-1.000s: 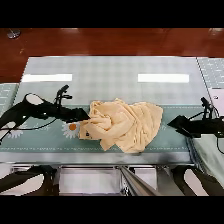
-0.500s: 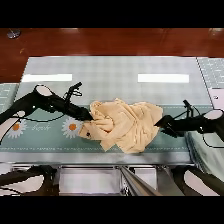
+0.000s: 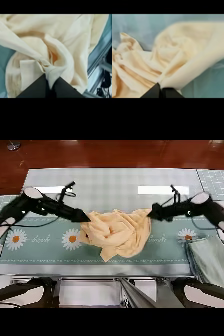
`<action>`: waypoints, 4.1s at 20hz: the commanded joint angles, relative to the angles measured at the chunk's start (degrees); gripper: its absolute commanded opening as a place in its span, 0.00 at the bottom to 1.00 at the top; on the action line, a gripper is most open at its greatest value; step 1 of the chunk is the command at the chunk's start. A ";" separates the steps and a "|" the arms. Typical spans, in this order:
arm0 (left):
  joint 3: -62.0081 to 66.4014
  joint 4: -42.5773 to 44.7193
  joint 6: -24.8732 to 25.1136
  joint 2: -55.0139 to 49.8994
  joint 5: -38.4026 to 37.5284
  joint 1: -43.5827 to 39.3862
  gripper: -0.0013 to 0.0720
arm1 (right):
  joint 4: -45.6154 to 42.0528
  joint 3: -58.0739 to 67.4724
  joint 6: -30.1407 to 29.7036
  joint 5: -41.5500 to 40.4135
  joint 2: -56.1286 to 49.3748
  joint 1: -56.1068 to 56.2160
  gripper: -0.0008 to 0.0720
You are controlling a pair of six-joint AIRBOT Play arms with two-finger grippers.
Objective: Fold the shirts.
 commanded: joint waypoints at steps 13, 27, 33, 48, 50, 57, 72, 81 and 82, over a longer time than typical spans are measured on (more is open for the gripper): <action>46.10 -0.44 -10.60 30.25 8.94 30.56 0.05 | -26.25 56.63 3.72 20.28 27.58 -0.07 0.06; 6.58 5.57 -10.58 35.23 2.45 20.68 0.05 | -26.05 -10.01 13.03 19.02 49.48 -0.07 0.06; -8.33 5.44 -10.60 20.11 20.57 10.62 0.05 | -29.18 -23.39 16.68 -3.98 32.74 -0.09 0.06; 14.29 13.94 -18.69 -2.80 -5.35 23.19 0.97 | -26.45 11.06 4.90 15.43 5.27 -27.50 0.87; 8.41 13.68 -18.64 0.04 -8.31 29.77 0.97 | -26.82 5.27 5.35 14.16 8.57 -33.27 0.86; -27.45 -0.83 -10.67 11.67 -1.18 26.34 0.97 | -7.02 -20.55 -2.64 2.67 16.44 -33.27 0.86; -26.93 -14.29 -10.47 3.37 31.12 -5.09 0.97 | -6.08 -21.90 -4.96 2.93 16.39 -28.11 0.86; -23.61 -14.27 -4.52 1.40 25.00 -5.90 0.05 | -4.39 -21.86 -2.99 -1.20 16.39 -28.11 0.86; -23.28 -14.27 -4.55 1.40 24.96 -5.90 0.05 | -3.58 -21.86 -2.82 -2.40 16.39 -28.11 0.86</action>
